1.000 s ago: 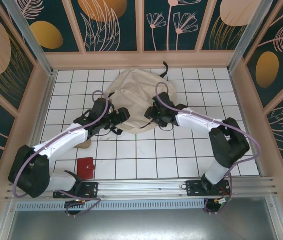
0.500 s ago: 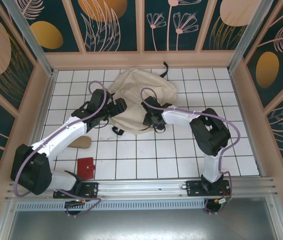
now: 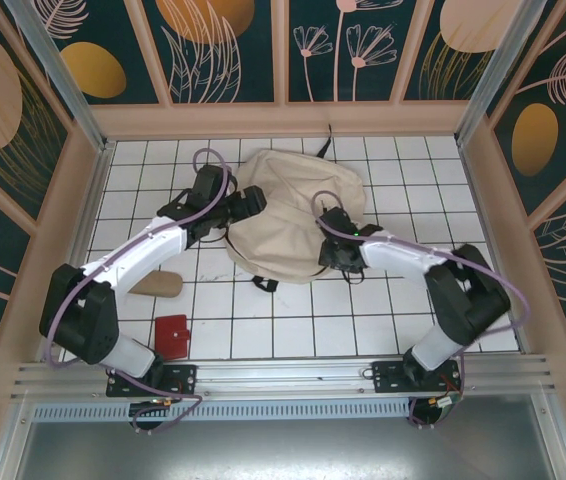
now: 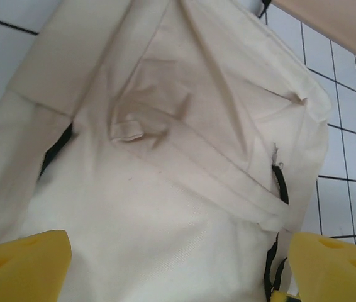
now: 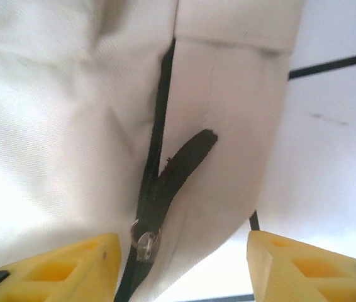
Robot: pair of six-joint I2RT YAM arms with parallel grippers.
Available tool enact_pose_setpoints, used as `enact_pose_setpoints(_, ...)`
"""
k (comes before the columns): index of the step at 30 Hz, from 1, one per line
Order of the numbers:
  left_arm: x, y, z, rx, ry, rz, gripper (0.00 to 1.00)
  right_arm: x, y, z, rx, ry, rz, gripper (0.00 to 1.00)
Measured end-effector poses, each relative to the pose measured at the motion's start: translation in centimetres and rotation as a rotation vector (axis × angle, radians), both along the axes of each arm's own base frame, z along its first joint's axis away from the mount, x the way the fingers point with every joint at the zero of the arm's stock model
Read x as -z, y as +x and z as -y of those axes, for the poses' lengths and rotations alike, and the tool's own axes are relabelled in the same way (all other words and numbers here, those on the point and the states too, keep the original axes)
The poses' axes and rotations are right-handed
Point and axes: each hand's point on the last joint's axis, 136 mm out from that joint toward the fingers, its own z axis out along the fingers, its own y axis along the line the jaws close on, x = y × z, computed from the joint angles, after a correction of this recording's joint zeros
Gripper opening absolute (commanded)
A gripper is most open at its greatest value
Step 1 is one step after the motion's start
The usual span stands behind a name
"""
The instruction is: Pack the student bag
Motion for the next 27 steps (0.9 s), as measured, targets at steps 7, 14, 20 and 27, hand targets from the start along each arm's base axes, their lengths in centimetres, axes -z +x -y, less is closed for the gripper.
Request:
enact_pose_setpoints(7,-0.9,0.9,7.7,0.166,-0.029,0.037,0.77,-6.4,6.2,4.5,0.168,0.277,0.195,0.54)
enact_pose_setpoints(14,2.3,3.1,16.6,0.295,-0.035,0.004,0.59,-2.2,9.2,6.5,0.205,0.372,0.095,0.52)
enact_pose_setpoints(20,5.4,5.3,20.2,0.288,-0.006,-0.045,0.5,-0.4,10.5,5.5,0.171,0.397,0.046,0.51)
enact_pose_setpoints(27,9.4,6.6,19.8,0.233,0.099,-0.13,0.43,1.2,10.8,5.6,0.18,0.392,0.009,0.46)
